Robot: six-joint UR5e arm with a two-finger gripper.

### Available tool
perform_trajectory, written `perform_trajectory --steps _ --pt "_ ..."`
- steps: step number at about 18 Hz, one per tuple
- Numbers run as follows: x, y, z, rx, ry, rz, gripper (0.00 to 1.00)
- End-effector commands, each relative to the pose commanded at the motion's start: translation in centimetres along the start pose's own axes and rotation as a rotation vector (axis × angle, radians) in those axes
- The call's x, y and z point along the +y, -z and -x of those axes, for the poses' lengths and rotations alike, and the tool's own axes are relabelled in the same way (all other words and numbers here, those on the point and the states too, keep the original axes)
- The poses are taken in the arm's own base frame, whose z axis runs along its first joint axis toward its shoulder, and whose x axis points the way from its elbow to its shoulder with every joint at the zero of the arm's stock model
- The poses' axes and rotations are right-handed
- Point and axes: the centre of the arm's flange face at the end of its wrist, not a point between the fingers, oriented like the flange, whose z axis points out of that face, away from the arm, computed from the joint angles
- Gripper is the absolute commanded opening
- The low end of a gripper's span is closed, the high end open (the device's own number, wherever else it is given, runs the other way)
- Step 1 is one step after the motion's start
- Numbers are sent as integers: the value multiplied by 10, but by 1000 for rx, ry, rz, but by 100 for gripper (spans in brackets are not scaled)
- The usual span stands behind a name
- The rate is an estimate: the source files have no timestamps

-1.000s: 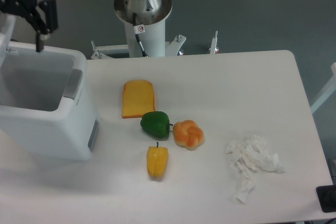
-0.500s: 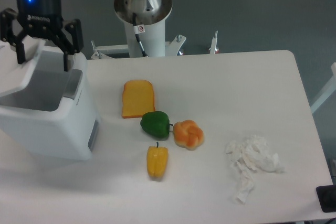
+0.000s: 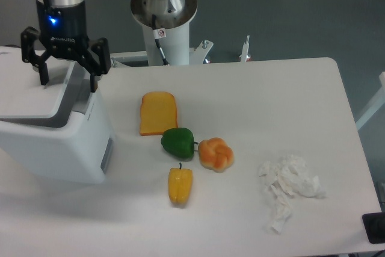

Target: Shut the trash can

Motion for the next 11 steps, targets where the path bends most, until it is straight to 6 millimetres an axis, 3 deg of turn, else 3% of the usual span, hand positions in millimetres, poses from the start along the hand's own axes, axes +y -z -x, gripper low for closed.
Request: perform_trajectory --steps 11 --pt "0 -23 6 -26 5 44 100"
